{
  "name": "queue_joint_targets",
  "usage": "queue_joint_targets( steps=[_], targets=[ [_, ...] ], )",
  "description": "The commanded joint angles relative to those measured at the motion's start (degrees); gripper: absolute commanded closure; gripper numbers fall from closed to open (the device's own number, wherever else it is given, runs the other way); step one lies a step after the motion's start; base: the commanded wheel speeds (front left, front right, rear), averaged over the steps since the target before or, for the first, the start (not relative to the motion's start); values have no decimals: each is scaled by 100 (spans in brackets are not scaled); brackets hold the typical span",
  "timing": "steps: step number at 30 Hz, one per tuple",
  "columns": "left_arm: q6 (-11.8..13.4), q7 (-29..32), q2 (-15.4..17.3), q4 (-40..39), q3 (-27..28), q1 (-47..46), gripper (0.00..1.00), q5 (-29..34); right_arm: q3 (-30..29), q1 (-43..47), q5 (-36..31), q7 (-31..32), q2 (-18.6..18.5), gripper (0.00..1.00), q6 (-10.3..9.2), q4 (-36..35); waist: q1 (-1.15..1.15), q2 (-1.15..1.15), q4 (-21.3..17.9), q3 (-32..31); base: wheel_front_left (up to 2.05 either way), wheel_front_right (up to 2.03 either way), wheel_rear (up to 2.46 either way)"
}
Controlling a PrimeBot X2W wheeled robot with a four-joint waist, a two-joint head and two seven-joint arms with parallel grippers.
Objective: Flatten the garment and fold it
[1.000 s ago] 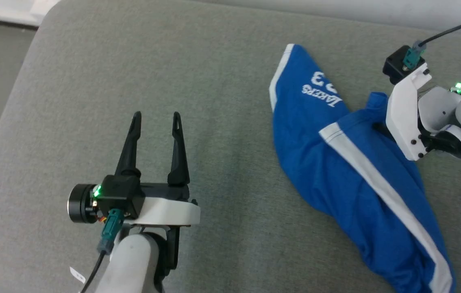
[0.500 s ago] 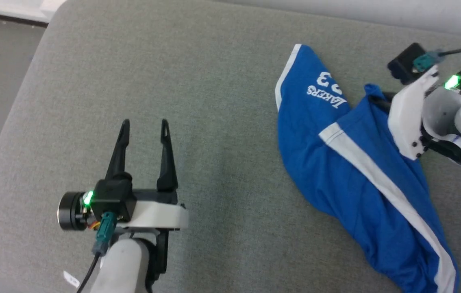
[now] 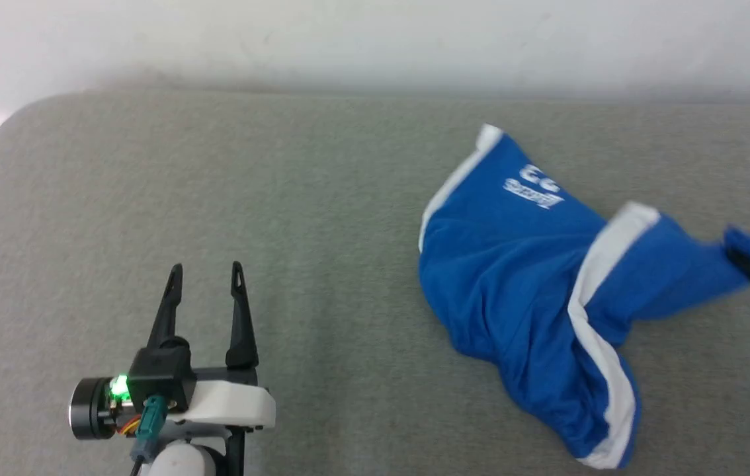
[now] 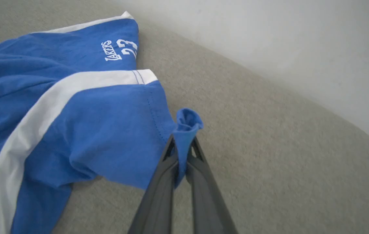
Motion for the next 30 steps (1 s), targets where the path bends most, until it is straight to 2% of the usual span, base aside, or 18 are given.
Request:
queue_joint_targets(
  steps=[1,5,10,13,14,15,19,23,26,30],
  targets=[
    [-40,-27,12,8,33,79,0,69,-152,459,122,-73,-52,100,-12,24,1,1,-692,-573,0,0,0],
    [-67,-27,6,23,44,102,0,107,-454,1575,260,-151,-34,100,-12,269,1,1,-836,-616,0,0,0],
    [-93,-27,-3,82,23,86,0,126,-627,2722,353,-42,365,100,-12,604,1,1,-879,-663,0,0,0],
    [-127,-27,13,138,37,74,0,145,-862,2999,207,-124,583,100,-12,716,1,1,-901,-719,0,0,0],
    [-141,-27,29,155,49,63,0,151,-1010,3026,151,-214,645,23,-12,742,1,1,-911,-738,0,0,0],
    [-155,-27,50,166,62,44,0,158,-1172,3021,36,-333,682,0,-12,768,1,1,-920,-758,0,0,0],
    [-261,-27,178,188,120,-146,0,164,-1919,2931,-655,-817,784,0,-12,729,1,1,-919,-836,0,0,0],
    [-517,-27,406,351,71,-565,0,204,-2970,2909,-1458,-1098,1069,0,-12,349,1,1,-876,-868,0,0,0],
    [-766,-27,586,607,-15,-1004,0,223,-3878,3026,-2204,-1181,1618,0,-12,-241,1,1,-850,-852,0,0,0],
    [-1180,20,767,1140,-186,-1693,0,181,-4980,3335,-3274,-1204,2626,0,-12,-1360,1,1,-821,-774,0,0,0]
  ],
)
